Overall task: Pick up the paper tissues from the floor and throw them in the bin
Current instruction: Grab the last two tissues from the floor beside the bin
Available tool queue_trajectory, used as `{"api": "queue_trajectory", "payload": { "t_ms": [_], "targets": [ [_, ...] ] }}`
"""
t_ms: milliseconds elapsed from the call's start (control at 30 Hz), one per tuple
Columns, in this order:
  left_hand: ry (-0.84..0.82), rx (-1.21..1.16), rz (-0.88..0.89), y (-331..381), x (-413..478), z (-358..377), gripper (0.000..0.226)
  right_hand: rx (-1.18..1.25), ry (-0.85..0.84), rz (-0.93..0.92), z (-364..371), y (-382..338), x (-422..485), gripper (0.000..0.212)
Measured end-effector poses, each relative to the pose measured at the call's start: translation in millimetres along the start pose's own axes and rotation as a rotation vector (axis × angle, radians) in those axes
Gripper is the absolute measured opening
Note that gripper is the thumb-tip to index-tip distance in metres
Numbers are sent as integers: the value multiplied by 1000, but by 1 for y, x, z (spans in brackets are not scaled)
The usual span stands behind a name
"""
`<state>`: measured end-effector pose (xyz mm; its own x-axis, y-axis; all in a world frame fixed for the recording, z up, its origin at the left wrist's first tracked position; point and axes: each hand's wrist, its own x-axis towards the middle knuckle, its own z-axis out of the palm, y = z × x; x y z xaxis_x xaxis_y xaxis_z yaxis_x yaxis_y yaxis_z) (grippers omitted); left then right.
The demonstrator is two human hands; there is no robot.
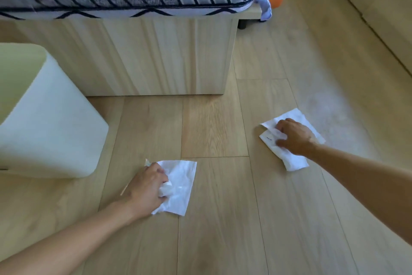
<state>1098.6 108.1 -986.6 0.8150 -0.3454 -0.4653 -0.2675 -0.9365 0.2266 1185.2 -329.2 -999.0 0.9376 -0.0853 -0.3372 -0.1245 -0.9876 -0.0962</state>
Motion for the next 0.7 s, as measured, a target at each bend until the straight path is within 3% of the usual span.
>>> {"api": "queue_trajectory", "payload": {
  "t_ms": [33,67,133,300,400,600,700],
  "targets": [
    [10,33,3,4,0,-3,13,-26,-30,-14,-3,-5,-5,10],
    [20,59,6,8,0,-9,6,-46,-58,-21,-8,-14,-10,9],
    [39,21,-22,15,-3,-22,22,-34,-65,-55,-18,-38,-14,17],
    [313,-408,-92,24,-7,-70,28,375,32,-152,-66,-127,-17,9],
    [468,-646,-153,29,-14,-106,44,616,24,-213,-97,-183,-32,24],
    [663,-918,-157,29,-33,-164,72,848,-37,-325,-147,-258,-65,26],
    [736,-925,-143,27,-45,-183,73,899,-56,-375,-169,-274,-80,13]
  ]
}}
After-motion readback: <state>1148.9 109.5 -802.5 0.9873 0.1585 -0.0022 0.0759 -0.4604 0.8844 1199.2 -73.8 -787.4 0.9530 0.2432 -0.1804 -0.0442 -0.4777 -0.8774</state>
